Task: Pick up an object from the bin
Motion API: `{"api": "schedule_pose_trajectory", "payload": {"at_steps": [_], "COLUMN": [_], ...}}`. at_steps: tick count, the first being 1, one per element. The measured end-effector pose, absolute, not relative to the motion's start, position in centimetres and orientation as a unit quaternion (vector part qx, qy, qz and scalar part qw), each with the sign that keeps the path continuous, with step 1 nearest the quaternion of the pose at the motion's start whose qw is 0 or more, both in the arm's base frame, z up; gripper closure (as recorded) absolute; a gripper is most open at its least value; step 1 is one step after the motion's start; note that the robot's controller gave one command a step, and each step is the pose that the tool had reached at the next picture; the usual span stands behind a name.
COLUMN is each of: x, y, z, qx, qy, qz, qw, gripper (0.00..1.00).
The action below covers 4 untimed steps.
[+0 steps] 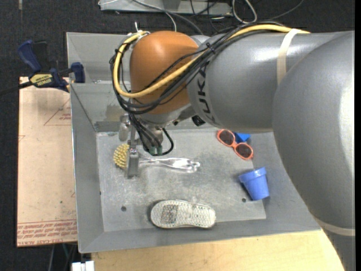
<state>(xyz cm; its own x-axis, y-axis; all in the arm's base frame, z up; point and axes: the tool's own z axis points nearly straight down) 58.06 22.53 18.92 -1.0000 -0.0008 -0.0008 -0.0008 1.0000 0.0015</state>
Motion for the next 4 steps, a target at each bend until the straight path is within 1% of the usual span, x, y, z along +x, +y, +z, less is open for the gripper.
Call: {"api": "schedule_pose_trajectory", "payload": {"at_steps": [1,2,3,4], "x": [61.5,61.7,61.3,61.6], "y": [18.9,17.9,18.1,18.1], "z": [10.5,6.9,7.0,7.0], "qx": [-0.035,-0.001,0.01,0.004], "qy": [0.999,1.0,1.0,1.0], "qz": [0.001,0.004,0.003,0.004], "qw": [0.002,0.005,0.004,0.006], "gripper": [0.0,0.0,0.0,0.0]}}
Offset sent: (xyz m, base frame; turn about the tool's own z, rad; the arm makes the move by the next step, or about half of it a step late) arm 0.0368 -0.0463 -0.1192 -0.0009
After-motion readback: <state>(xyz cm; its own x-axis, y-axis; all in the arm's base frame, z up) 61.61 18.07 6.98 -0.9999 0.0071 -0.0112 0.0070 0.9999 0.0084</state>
